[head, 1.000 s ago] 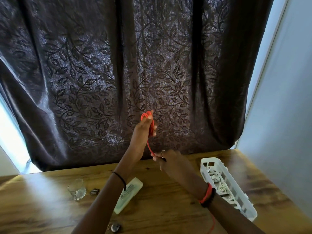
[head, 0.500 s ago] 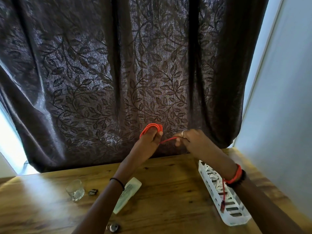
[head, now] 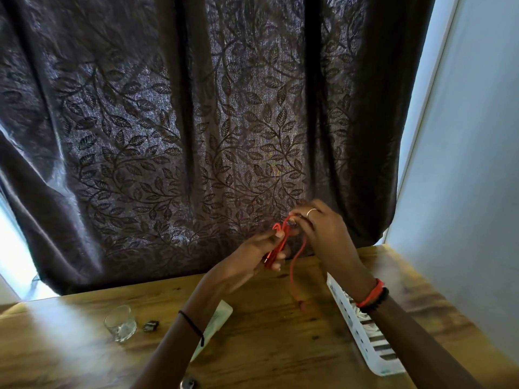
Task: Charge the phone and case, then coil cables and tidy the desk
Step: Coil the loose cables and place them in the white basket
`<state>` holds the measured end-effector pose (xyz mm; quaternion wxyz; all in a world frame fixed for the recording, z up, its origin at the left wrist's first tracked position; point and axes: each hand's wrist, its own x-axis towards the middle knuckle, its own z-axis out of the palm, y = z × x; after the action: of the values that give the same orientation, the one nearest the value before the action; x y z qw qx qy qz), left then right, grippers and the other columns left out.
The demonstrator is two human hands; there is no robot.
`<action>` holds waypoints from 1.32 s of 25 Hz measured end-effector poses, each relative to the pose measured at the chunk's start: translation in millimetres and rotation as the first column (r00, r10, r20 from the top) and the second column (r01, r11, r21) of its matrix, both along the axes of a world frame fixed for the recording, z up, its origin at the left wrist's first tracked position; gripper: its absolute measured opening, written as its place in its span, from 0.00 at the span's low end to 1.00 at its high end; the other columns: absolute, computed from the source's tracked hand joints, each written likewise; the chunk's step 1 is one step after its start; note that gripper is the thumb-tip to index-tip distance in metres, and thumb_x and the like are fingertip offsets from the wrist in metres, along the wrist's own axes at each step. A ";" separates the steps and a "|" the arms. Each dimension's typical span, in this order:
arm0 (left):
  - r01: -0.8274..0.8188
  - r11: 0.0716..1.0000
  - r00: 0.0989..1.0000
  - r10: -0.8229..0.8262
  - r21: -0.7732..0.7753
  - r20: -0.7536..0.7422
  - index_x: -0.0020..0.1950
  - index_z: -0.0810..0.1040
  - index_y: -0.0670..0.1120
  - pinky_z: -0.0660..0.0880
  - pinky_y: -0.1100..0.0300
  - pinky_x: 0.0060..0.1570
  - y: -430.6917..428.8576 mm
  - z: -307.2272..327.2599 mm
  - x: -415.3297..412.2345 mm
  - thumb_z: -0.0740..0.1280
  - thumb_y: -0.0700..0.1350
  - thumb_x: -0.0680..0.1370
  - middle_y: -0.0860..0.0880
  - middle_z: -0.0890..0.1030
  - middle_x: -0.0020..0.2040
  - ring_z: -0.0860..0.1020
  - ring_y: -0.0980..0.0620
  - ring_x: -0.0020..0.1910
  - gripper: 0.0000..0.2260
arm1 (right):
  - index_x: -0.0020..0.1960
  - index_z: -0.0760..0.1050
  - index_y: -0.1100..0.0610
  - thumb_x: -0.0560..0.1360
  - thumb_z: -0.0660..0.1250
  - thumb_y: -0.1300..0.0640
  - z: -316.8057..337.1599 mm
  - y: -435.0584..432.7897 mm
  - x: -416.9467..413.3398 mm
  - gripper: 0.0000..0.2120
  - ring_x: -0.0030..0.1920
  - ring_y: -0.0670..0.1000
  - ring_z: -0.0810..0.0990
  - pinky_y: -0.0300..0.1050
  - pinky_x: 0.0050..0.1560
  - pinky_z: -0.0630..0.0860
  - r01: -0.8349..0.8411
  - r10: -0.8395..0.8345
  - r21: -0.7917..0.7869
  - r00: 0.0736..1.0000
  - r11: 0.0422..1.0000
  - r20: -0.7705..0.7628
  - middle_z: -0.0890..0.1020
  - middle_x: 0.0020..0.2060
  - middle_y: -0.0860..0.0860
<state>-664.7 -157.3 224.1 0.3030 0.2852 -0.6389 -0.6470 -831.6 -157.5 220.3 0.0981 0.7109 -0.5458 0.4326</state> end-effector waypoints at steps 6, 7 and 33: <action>0.097 0.990 0.984 -0.080 0.103 -0.161 0.51 0.75 0.42 0.67 0.64 0.34 3.3 -3.2 7.4 0.56 0.47 0.79 0.53 0.68 0.30 0.66 0.57 0.27 0.12 | 0.54 0.81 0.56 0.76 0.63 0.60 -14.1 13.8 13.1 0.10 0.42 0.47 0.81 0.23 0.43 0.67 -0.087 0.045 0.151 0.964 0.985 0.262 0.85 0.43 0.53; 0.104 0.986 0.978 -0.078 0.128 -0.192 0.51 0.76 0.42 0.67 0.64 0.34 2.7 -6.5 8.3 0.56 0.47 0.79 0.52 0.68 0.30 0.66 0.58 0.27 0.12 | 0.56 0.80 0.53 0.76 0.63 0.61 -16.1 17.0 15.1 0.11 0.41 0.48 0.81 0.24 0.43 0.69 -0.114 0.031 0.247 0.949 0.962 0.315 0.85 0.43 0.53; 0.323 0.914 0.928 -0.256 0.246 -0.269 0.55 0.77 0.40 0.72 0.61 0.43 -9.2 -15.4 25.1 0.58 0.46 0.78 0.53 0.68 0.31 0.69 0.57 0.30 0.13 | 0.38 0.81 0.58 0.74 0.65 0.65 -19.3 42.3 23.9 0.10 0.32 0.43 0.76 0.35 0.35 0.71 -0.378 0.055 0.378 0.764 0.845 0.642 0.82 0.32 0.57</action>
<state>-639.6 -166.5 208.8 0.2310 0.1502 -0.5344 -0.7991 -807.7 -115.2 201.0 -0.3169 0.5941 -0.5492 0.4950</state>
